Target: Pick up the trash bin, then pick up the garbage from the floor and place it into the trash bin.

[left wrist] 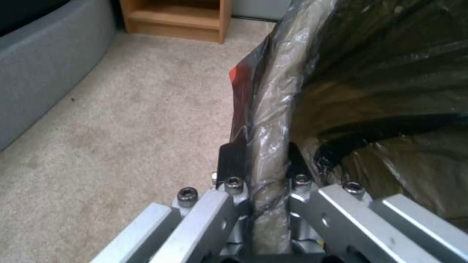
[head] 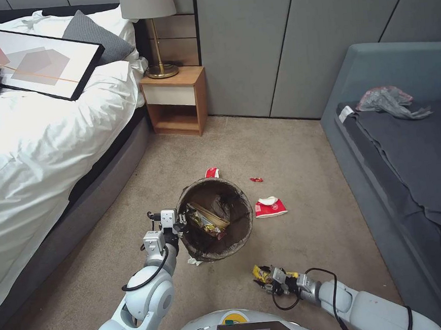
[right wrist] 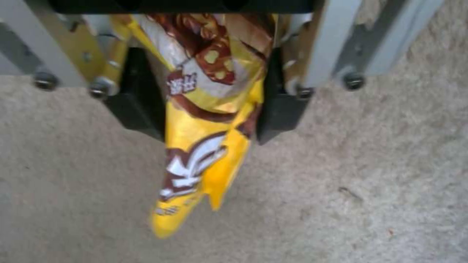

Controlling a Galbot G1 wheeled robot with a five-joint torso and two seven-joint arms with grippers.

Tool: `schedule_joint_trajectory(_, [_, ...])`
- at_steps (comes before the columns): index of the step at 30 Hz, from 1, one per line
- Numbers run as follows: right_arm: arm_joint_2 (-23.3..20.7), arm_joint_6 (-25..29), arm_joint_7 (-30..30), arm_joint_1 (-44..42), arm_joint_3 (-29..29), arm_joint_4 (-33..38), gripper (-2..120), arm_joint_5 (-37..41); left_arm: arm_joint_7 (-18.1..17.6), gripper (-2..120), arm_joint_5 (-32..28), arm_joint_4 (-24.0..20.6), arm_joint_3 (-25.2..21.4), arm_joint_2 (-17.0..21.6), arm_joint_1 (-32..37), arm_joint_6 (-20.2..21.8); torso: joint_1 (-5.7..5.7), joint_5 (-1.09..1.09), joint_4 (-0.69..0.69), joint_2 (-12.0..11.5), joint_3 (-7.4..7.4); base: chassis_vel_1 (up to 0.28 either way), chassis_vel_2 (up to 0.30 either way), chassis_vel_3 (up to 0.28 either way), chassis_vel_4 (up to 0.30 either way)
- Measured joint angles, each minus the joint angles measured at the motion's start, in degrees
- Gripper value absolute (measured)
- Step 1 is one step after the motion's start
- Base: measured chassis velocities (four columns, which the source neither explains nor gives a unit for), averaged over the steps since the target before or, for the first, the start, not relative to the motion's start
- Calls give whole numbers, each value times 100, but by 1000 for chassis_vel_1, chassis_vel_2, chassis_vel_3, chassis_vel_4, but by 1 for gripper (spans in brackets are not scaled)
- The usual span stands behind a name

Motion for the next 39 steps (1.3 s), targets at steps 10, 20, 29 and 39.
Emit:
schedule_joint_trajectory(10, [-44,25,6,-49,79,81,6,22,-7,0,0,43,42,-13,-51,5,0,-4,-4,0,0,0,0,0,0])
schedule_joint_trajectory(20, [-100,12,153,-79,218,408,0,122,-13,0,-24,55,52,4,-72,20,0,-5,-4,0,0,0,0,0,0])
schedule_joint_trajectory(29, [-271,-63,374,-278,800,1069,0,397,-18,0,-48,29,59,32,-58,28,0,-6,-5,0,0,0,0,0,0])
schedule_joint_trajectory(39, [-189,-240,1189,-388,2124,2272,0,816,-10,0,-29,55,104,58,12,15,0,-7,-3,0,0,0,0,0,0])
